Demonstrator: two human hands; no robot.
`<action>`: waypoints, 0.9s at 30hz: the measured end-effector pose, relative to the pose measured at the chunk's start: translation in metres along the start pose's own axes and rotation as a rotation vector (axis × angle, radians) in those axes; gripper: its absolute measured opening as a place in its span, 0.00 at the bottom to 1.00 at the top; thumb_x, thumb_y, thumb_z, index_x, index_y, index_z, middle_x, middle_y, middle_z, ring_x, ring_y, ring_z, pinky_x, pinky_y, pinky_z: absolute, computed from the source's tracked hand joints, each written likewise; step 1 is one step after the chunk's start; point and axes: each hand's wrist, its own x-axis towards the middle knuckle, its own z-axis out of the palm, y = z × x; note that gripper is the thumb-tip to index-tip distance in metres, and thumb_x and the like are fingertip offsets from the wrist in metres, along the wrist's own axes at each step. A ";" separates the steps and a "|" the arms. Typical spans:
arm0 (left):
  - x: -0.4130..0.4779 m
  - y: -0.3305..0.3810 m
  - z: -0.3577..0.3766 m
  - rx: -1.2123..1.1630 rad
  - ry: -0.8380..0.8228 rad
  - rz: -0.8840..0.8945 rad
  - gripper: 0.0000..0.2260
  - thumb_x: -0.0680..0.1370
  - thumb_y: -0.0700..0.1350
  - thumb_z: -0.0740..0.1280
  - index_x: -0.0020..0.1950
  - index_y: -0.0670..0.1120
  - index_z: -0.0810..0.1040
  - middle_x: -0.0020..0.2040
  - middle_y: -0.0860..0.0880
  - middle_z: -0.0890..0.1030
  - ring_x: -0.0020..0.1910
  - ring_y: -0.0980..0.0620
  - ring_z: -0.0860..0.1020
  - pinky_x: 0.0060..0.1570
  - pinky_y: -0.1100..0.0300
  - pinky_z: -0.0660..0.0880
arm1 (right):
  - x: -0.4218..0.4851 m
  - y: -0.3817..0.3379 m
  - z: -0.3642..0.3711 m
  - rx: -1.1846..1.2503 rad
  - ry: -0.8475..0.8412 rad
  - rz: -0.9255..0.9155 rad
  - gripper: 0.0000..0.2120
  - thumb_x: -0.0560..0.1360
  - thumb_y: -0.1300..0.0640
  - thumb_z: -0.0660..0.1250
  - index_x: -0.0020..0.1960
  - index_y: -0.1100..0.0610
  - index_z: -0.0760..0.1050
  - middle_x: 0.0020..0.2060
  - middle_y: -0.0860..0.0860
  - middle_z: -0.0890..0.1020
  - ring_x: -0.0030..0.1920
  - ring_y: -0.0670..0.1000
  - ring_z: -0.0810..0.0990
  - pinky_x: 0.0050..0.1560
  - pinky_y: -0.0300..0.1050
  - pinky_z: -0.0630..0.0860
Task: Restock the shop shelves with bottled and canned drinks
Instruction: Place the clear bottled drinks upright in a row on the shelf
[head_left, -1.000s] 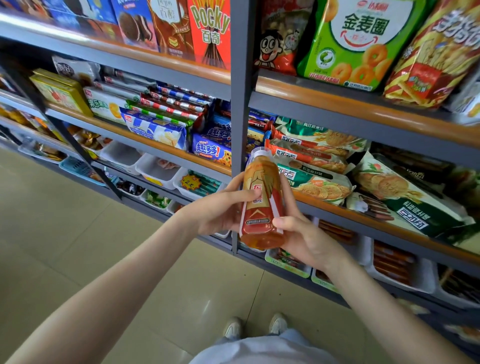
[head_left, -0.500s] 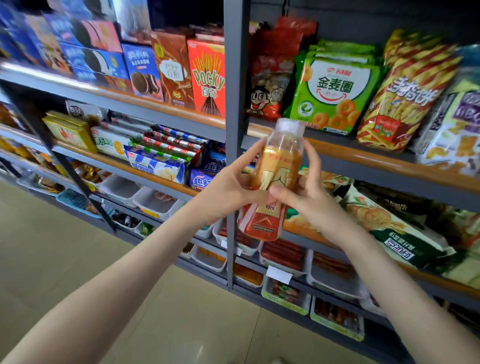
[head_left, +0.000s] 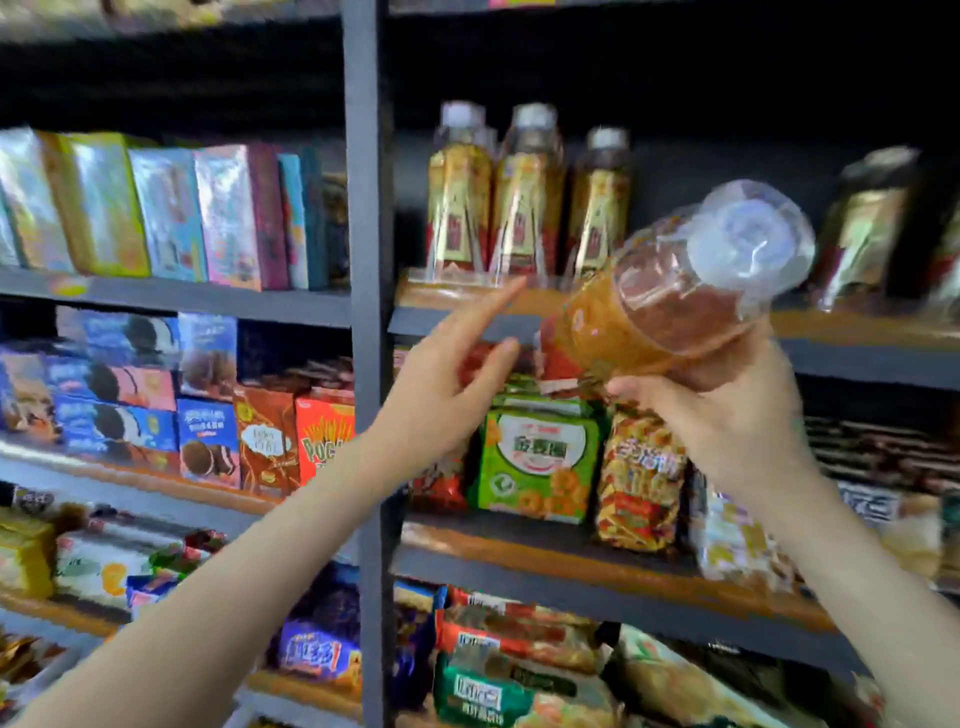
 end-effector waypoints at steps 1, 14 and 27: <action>0.014 -0.004 0.001 0.091 0.044 0.042 0.20 0.80 0.48 0.60 0.73 0.50 0.67 0.67 0.56 0.72 0.63 0.53 0.74 0.63 0.71 0.64 | 0.011 -0.001 -0.008 -0.020 0.051 -0.058 0.32 0.57 0.61 0.82 0.56 0.56 0.70 0.45 0.35 0.83 0.50 0.37 0.81 0.52 0.31 0.74; 0.115 -0.051 0.023 0.765 -0.027 0.040 0.31 0.77 0.62 0.43 0.79 0.55 0.52 0.80 0.45 0.46 0.78 0.44 0.44 0.73 0.49 0.38 | 0.118 0.020 -0.018 -0.328 0.064 0.003 0.38 0.71 0.63 0.75 0.74 0.52 0.59 0.56 0.42 0.76 0.55 0.38 0.76 0.58 0.35 0.73; 0.117 -0.055 0.023 0.729 -0.015 0.079 0.30 0.78 0.61 0.41 0.79 0.55 0.50 0.80 0.46 0.46 0.78 0.46 0.44 0.73 0.49 0.35 | 0.182 0.029 0.012 -0.299 -0.213 0.356 0.46 0.77 0.56 0.69 0.76 0.37 0.38 0.66 0.47 0.73 0.54 0.46 0.78 0.39 0.40 0.74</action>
